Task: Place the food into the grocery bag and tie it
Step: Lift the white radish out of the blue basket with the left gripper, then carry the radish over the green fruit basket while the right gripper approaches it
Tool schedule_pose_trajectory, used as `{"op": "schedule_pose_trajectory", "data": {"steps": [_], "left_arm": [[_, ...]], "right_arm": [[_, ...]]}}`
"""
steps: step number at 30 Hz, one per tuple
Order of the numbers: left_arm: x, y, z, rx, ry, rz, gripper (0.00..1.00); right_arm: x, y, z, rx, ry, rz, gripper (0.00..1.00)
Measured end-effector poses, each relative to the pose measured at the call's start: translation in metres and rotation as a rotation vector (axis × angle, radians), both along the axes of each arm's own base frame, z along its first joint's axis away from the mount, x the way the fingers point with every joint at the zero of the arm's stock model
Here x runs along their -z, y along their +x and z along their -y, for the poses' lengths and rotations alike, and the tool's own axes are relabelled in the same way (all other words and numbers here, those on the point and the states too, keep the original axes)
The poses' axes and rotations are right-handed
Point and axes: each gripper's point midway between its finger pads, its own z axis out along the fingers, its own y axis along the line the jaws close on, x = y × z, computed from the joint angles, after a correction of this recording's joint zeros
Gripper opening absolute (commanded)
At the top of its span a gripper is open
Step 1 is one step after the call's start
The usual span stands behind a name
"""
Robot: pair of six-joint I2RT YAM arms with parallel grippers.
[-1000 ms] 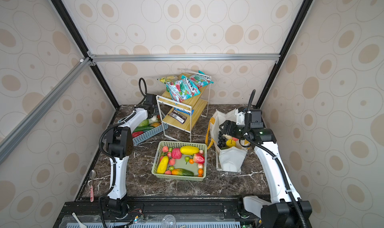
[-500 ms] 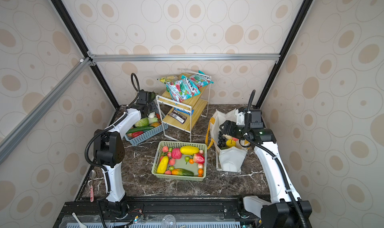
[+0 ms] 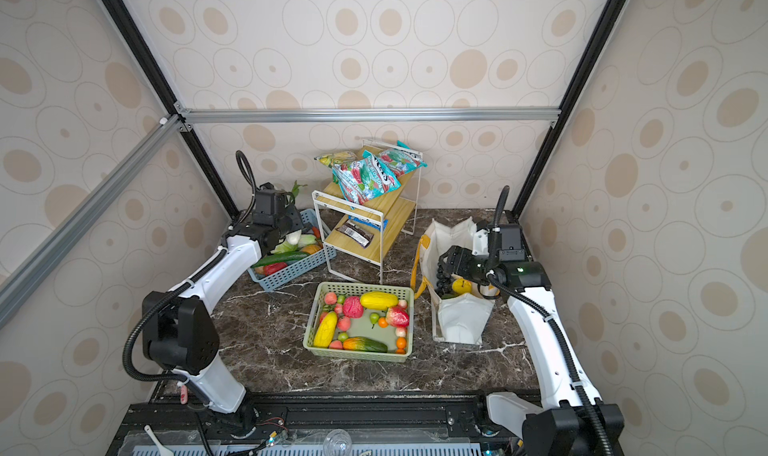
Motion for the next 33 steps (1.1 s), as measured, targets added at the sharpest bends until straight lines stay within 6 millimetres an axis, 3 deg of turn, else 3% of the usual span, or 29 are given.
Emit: {"op": "schedule_pose_trajectory", "data": {"steps": [8, 20, 26, 33], "left_arm": [[-0.001, -0.04, 0.011, 0.049, -0.044, 0.011, 0.5], [0.013, -0.115, 0.063, 0.183, -0.124, 0.011, 0.51], [0.01, -0.137, 0.082, 0.232, -0.163, 0.023, 0.51], [0.019, -0.162, 0.105, 0.293, -0.205, -0.002, 0.52]], "right_arm": [[0.006, -0.003, -0.002, 0.006, 0.012, -0.014, 0.8], [0.01, -0.01, -0.01, -0.004, 0.028, -0.026, 0.8], [0.016, -0.015, -0.017, -0.021, 0.036, -0.04, 0.79], [0.012, -0.024, -0.031, -0.061, 0.055, -0.03, 0.79]]}}
